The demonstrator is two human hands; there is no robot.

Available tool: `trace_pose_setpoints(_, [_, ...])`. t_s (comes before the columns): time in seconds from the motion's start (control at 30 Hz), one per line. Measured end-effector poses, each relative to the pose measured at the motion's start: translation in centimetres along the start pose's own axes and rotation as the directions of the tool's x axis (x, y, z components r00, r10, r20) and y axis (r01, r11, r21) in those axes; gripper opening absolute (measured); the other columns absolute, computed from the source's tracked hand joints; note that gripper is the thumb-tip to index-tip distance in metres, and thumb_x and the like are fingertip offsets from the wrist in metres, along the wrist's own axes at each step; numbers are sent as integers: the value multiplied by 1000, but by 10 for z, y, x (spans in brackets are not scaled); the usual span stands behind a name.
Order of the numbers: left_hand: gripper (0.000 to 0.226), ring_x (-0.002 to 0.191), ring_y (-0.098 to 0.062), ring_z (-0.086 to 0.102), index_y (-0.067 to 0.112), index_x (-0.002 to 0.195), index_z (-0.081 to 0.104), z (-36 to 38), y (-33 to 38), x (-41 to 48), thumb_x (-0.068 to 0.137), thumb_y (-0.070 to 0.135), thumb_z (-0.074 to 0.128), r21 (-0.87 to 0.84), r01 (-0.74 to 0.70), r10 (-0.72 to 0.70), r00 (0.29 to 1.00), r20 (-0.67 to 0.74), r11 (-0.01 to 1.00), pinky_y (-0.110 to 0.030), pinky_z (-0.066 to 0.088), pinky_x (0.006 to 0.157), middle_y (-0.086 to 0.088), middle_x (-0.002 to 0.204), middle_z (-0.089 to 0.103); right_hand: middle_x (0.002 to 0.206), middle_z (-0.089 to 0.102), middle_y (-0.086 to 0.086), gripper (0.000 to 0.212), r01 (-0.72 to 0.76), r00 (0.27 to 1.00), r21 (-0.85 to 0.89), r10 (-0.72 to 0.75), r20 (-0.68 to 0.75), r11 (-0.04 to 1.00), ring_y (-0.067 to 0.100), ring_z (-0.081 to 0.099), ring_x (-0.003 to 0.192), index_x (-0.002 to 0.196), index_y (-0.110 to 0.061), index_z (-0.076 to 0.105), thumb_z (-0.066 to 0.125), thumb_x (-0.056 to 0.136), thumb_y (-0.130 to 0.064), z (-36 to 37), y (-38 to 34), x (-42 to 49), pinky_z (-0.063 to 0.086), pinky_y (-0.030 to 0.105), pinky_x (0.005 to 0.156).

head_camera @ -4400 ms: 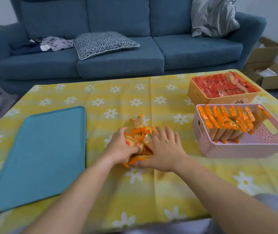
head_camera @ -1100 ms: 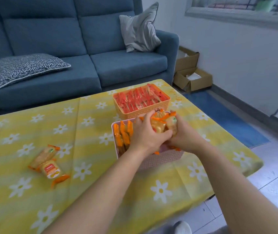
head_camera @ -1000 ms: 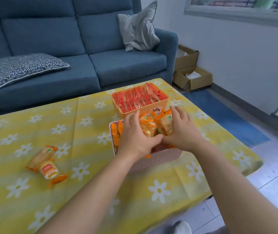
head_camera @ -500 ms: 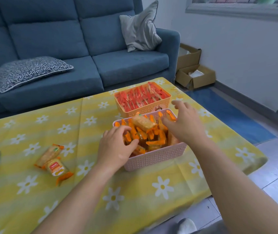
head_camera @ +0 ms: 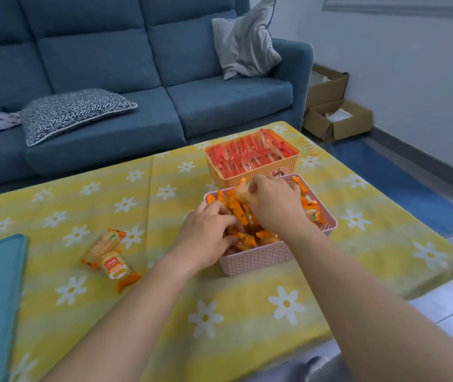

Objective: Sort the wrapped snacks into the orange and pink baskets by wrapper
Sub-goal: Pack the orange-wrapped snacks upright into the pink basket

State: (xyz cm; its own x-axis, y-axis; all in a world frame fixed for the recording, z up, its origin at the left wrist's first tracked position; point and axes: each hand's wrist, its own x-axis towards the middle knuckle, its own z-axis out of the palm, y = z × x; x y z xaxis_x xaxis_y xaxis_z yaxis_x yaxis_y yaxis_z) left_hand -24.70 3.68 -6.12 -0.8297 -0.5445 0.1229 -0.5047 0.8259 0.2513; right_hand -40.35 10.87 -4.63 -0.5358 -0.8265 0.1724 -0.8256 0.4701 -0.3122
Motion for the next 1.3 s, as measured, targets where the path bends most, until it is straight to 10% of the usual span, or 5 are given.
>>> trace_pose_setpoints(0.1, [14, 97, -15, 50, 34, 104, 72, -13, -10, 3, 91, 34, 68, -157, 43, -54, 996, -65, 987, -32, 41, 86, 14, 104, 61, 111, 65, -5, 39, -60, 998, 345, 68, -12, 937, 21, 64, 99, 126, -24, 47, 65, 92, -34, -12, -3, 4, 50, 48, 91])
trace_pose_setpoints(0.2, [9, 71, -2, 56, 37, 93, 68, -27, -21, 2, 91, 29, 71, -375, 131, -164, 985, -56, 918, -27, 40, 69, 23, 83, 64, 101, 64, -8, 46, -182, 980, 744, 183, 81, 643, 13, 69, 84, 133, -24, 43, 65, 94, -36, -27, -4, 3, 62, 37, 72])
trace_pose_setpoints(0.4, [14, 64, -6, 53, 34, 100, 67, -32, -21, -2, 88, 32, 73, -396, 148, -189, 980, -66, 906, -31, 44, 64, 11, 80, 66, 107, 61, 20, 68, -182, 983, 854, 57, 176, 487, 35, 68, 98, 141, -35, 38, 65, 87, -5, -34, 6, -1, 61, 51, 81])
trace_pose_setpoints(0.57, [28, 64, -10, 55, 38, 116, 67, -28, -11, -7, 88, 34, 68, -281, 119, -128, 992, -12, 952, -36, 47, 64, 8, 71, 61, 113, 59, 22, 66, -141, 950, 891, -193, 244, 432, 32, 71, 95, 131, -34, 52, 65, 84, 10, -44, 13, -13, 62, 37, 74])
trace_pose_setpoints(1.3, [31, 87, -24, 65, 24, 109, 74, -13, 6, -15, 79, 30, 72, -171, 265, -274, 961, -32, 949, -33, 50, 70, -1, 88, 72, 76, 63, 2, 36, 241, 900, 428, -366, 236, 871, 10, 49, 53, 109, -32, 55, 67, 81, -12, -31, 14, -27, 40, 30, 50])
